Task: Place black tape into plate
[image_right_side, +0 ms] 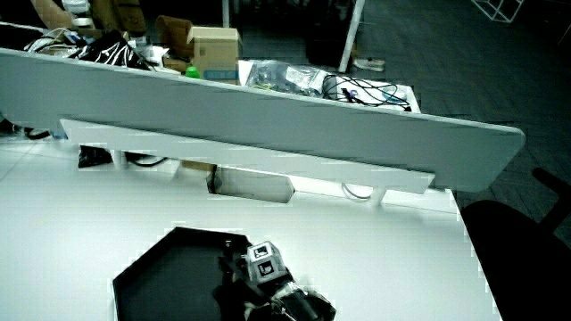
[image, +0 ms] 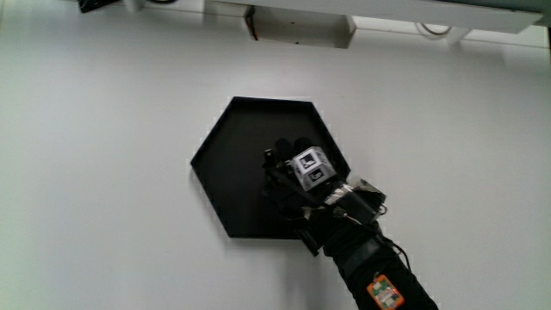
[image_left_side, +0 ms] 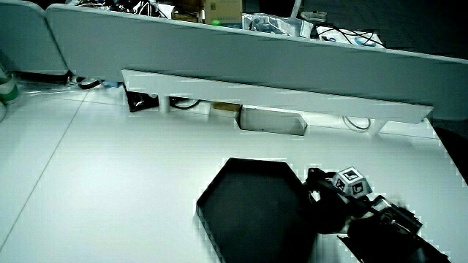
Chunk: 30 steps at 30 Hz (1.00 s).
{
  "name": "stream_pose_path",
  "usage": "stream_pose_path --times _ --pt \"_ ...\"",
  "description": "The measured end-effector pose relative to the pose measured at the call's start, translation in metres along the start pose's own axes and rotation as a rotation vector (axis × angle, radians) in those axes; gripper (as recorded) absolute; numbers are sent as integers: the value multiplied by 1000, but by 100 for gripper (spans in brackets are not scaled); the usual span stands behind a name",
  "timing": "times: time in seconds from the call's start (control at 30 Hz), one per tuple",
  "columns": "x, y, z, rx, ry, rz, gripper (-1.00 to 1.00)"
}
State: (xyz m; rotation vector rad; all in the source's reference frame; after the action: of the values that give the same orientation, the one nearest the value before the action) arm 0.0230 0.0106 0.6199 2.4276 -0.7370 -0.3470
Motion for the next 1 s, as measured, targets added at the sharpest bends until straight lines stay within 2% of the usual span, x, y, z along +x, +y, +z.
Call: stream_pose_path --times 0.13,0.23,0.33,0.37,0.4,0.47,0.5,0.57,0.6,0.63,0.77,0.83,0.87,0.9,0.93,1.0 --pt "-5 9 -20 -92 -38 -9 0" --pt "-7 13 -31 -136 -73 -21 0" --pt "-10 13 -35 -146 -100 -13 0" --pt "-10 14 -36 -149 -125 -30 0" --pt "-11 17 -40 -157 -119 -22 0" --pt "-13 15 -34 -145 -133 -35 0" --pt "-16 18 -37 -166 -133 -24 0" --pt "-19 19 -40 -190 -146 -23 -11" --pt "-18 18 -40 -185 -152 -26 -17" --pt "-19 19 -44 -210 -159 -29 -22" --pt "-22 20 -51 -256 -149 -27 -44" --pt "-21 18 -53 -254 -141 -14 -56" --pt "-21 18 -54 -265 -147 -26 -61" --pt "-20 18 -58 -250 -135 -29 -67" --pt "-19 17 -61 -268 -128 -36 -72" --pt "-18 14 -63 -260 -108 -28 -83"
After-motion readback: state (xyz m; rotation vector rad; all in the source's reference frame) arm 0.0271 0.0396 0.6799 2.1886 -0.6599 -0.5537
